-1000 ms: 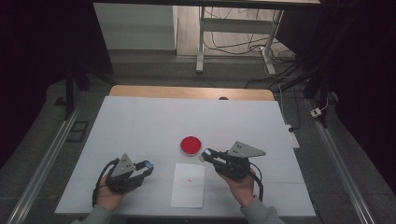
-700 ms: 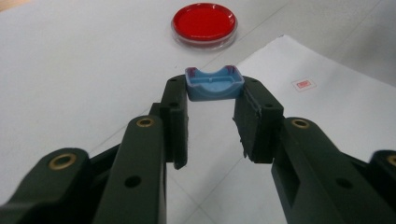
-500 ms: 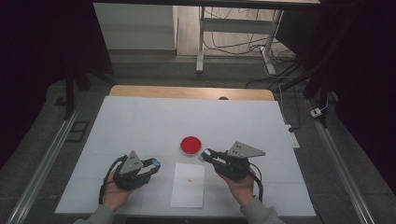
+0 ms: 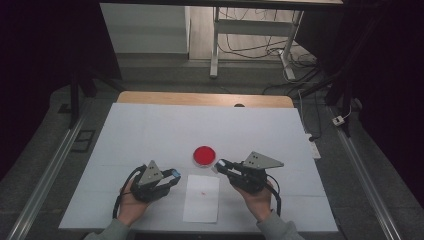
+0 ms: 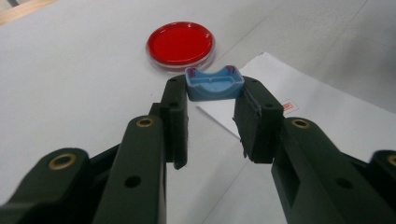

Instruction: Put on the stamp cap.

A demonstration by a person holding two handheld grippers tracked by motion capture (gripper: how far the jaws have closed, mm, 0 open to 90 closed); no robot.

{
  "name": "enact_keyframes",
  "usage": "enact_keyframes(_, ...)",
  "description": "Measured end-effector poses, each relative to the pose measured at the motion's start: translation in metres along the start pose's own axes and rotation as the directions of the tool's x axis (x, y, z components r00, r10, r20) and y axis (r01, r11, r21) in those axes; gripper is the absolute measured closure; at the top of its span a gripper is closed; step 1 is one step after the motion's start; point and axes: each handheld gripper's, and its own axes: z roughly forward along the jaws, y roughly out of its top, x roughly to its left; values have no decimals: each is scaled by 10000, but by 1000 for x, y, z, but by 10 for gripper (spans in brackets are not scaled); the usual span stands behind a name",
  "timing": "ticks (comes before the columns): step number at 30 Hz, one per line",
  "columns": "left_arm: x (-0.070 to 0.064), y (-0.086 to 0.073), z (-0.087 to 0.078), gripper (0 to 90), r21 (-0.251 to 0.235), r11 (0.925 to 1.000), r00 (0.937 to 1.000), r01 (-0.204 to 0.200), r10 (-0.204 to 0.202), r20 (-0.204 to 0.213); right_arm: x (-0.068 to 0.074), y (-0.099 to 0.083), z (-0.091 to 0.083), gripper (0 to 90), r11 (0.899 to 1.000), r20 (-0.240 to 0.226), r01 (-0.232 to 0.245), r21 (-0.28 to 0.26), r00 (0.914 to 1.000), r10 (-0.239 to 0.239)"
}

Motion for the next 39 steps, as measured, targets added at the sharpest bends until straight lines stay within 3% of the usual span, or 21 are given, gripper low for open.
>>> enact_keyframes(39,-25,31,49,654,79,9982,9959,-592,585,694,-1,1,-1,754,9999,101,23,-120,9999,-22)
